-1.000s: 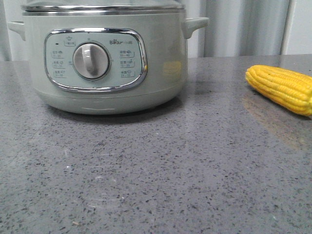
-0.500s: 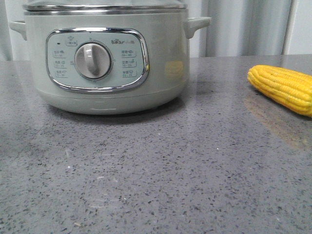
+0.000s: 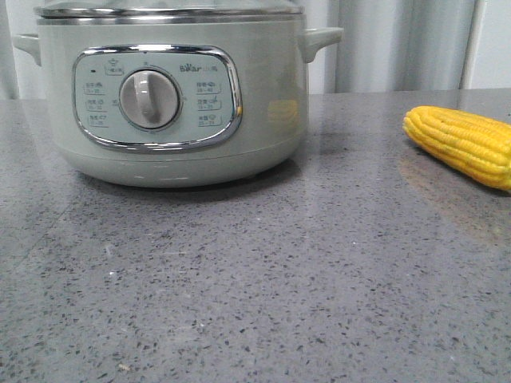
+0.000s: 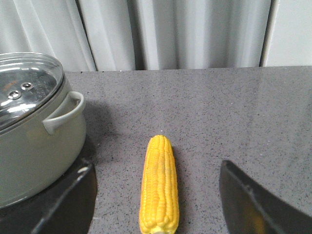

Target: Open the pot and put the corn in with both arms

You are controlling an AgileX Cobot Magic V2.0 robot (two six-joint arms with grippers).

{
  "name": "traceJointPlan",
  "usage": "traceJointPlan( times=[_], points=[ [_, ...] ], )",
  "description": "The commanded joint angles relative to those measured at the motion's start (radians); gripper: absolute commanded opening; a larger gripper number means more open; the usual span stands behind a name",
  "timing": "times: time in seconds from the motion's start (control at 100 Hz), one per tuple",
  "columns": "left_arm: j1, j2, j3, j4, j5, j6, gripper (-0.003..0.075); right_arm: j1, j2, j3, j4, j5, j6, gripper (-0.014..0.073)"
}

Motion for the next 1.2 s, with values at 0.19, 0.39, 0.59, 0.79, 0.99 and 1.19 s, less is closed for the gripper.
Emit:
traceJointPlan(
  times=[0.19, 0.39, 0.59, 0.79, 0.99, 1.19],
  points=[
    [-0.044, 0.09, -0.123, -0.067, -0.066, -0.001, 0.0426, -0.001, 0.01, -0.037, -0.004, -0.041, -0.005, 0.0437],
    [-0.056, 0.127, -0.126, -0.078, -0.066, -0.001, 0.0436, -0.001, 0.01, -0.037, -0.004, -0.037, -0.005, 0.0437],
    [-0.05, 0.155, -0.126, -0.079, -0.067, -0.001, 0.0493, -0.001, 0.01, -0.037, -0.004, -0.015, -0.005, 0.0437],
    [-0.05, 0.181, -0.126, -0.114, -0.065, -0.001, 0.0489, -0.001, 0.01, -0.037, -0.004, -0.011, -0.005, 0.0437],
    [-0.05, 0.166, -0.134, -0.12, -0.073, -0.001, 0.0317, -0.001, 0.01, -0.037, -0.004, -0.008, -0.005, 0.0437],
    [-0.05, 0.126, -0.177, -0.113, -0.073, 0.002, 0.0123, -0.001, 0.01, -0.037, -0.004, -0.009, -0.005, 0.0437]
  ],
)
